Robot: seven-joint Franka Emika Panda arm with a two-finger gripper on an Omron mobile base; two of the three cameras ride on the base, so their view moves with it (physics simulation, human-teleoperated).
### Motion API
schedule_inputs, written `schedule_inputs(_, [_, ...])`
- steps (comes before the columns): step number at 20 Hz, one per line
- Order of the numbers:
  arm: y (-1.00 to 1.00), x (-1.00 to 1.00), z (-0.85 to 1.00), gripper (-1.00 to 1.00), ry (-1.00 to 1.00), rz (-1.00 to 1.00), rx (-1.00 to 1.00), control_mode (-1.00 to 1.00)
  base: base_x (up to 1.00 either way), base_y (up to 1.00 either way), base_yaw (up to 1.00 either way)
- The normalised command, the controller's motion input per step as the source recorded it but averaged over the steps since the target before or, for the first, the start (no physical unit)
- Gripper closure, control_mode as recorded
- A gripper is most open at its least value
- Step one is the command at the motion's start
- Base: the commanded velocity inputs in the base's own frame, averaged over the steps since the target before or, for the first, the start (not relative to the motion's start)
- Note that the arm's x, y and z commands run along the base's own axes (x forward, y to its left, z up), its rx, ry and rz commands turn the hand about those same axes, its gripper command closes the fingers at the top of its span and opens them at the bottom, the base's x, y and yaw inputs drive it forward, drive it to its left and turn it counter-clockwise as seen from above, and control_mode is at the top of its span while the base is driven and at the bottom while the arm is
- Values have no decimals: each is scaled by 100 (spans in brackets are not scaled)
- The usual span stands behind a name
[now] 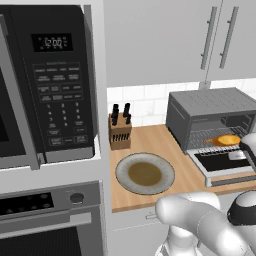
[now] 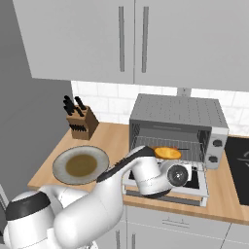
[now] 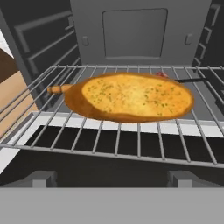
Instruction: Pick up the kebab skewer and baguette bread, and place them inside the toaster oven. Close the toaster oven door and start by setting the timer.
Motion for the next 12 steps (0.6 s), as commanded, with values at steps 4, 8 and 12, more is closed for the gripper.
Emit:
schedule_inputs(4, [-15,2,0,-100,0,0,0,-100,0,0,0])
schedule_inputs(8, [-1,25,0,-100,0,0,0,-100,0,0,0])
schedule_inputs(12, [0,23,-3,-100,0,0,0,-100,0,0,0])
